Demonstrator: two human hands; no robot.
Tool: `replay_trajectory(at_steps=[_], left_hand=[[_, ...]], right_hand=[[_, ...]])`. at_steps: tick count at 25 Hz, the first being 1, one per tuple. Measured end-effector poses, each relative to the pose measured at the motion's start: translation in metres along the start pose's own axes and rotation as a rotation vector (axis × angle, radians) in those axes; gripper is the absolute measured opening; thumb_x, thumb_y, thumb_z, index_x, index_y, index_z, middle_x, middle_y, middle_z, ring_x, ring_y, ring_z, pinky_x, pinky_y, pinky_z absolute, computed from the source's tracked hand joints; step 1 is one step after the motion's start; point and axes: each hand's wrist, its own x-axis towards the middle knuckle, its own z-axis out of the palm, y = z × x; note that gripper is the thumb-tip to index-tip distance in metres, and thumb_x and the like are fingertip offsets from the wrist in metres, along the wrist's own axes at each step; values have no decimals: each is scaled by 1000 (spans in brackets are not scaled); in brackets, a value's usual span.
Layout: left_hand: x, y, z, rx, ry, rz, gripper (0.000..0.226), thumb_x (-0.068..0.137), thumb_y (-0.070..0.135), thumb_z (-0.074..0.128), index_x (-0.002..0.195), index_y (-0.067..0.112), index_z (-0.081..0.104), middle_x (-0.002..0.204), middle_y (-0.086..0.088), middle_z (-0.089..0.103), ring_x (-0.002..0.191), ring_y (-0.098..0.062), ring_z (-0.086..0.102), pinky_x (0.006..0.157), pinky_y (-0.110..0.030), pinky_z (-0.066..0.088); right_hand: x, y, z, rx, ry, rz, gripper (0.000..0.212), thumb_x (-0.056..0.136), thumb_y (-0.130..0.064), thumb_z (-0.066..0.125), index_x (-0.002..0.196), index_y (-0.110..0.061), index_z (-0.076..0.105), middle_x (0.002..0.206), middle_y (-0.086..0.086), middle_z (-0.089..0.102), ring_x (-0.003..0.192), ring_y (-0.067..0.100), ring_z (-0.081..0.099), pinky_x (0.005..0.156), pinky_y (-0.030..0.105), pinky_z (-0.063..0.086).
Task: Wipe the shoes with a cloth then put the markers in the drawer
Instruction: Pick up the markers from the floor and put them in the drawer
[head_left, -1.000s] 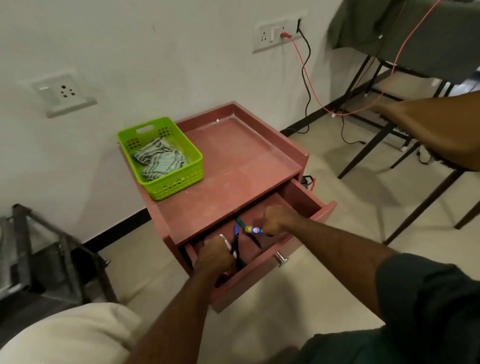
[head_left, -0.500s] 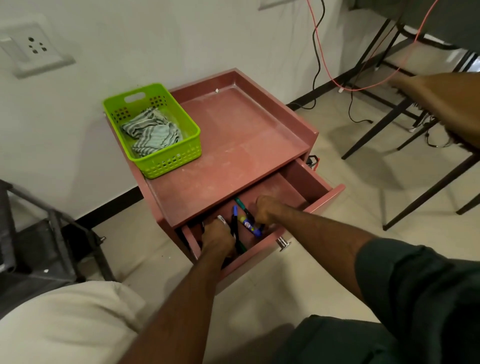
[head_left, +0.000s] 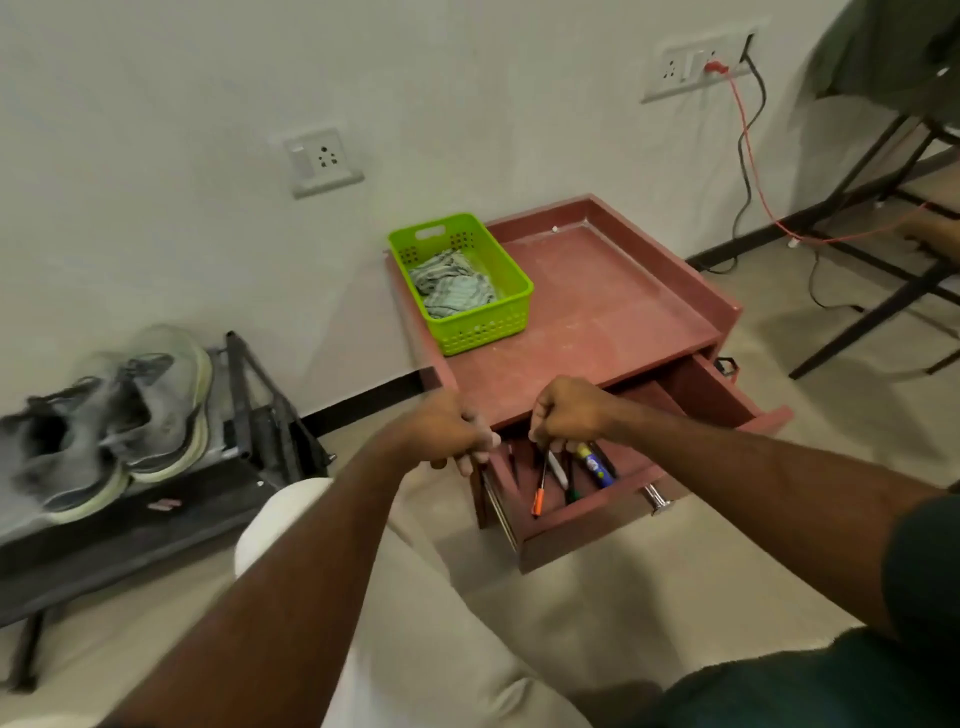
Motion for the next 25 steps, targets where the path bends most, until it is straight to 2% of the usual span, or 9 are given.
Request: replay_trajectory(at_steps=[2,4,7,9,12,15,17,21,25], left_hand=[[-31,-6,-36,-9,42,31,22,93,17,69,91,-5,70,78,-11,75,58,-16,68,43,-19,34],[-66,-23,-77,11,190,16,22,92,20,70,91,-2,72,82,-12,77,61,-15,68,46,-21,38],[-130,-72,-138,16,387,-52,20,93,20,70,87,1,71,67,-5,74,55,-11,66,49,-23,42],[-171,-109,-166,-3,473,-104,23,95,20,70,81,2,69,59,-4,69,49,-10,62,46,-24,42],[-234,-170,-190,-31,571,-229,24,96,26,69,79,8,67,61,0,69,49,-7,64,45,-22,43],[-296,-237,-202,-86,643,-347,24,95,29,71,82,10,70,65,1,73,57,-9,69,48,-23,46],[-333,-286,-202,-108,670,-430,23,94,29,71,83,8,70,66,0,72,58,-11,68,45,-21,46],[-389,-390,-198,-142,652,-630,22,94,30,70,85,10,68,82,-6,76,72,-18,75,47,-24,48],[-432,-498,-178,-234,643,-800,19,93,30,71,89,12,69,85,-5,75,74,-16,75,45,-22,46]], right_hand=[[-7,-37,7,16,3,-87,13,82,-5,69,89,6,69,75,18,73,62,24,71,55,30,57],[-12,-84,16,36,19,-203,6,84,0,65,87,4,68,72,16,71,56,19,66,52,28,54],[-18,-169,38,68,53,-371,6,84,-2,67,81,-7,68,61,6,68,53,14,65,56,31,57],[-18,-223,62,77,30,-437,4,83,-4,69,81,-7,70,62,8,71,54,17,69,58,32,61],[-17,-305,116,49,-50,-532,7,82,-6,65,82,-7,72,66,10,74,63,25,74,59,33,63],[-17,-379,191,23,-168,-600,9,85,-6,64,83,-3,72,70,13,74,62,21,71,56,29,60],[-18,-418,249,-7,-251,-631,8,84,-8,67,79,-3,73,69,13,74,63,21,71,63,35,63],[-19,-471,361,-72,-376,-658,8,77,-10,66,75,-9,73,62,8,73,59,21,72,62,34,62],[-6,-507,466,-221,-513,-716,3,84,-11,68,82,-11,71,69,5,73,63,16,73,58,28,61]])
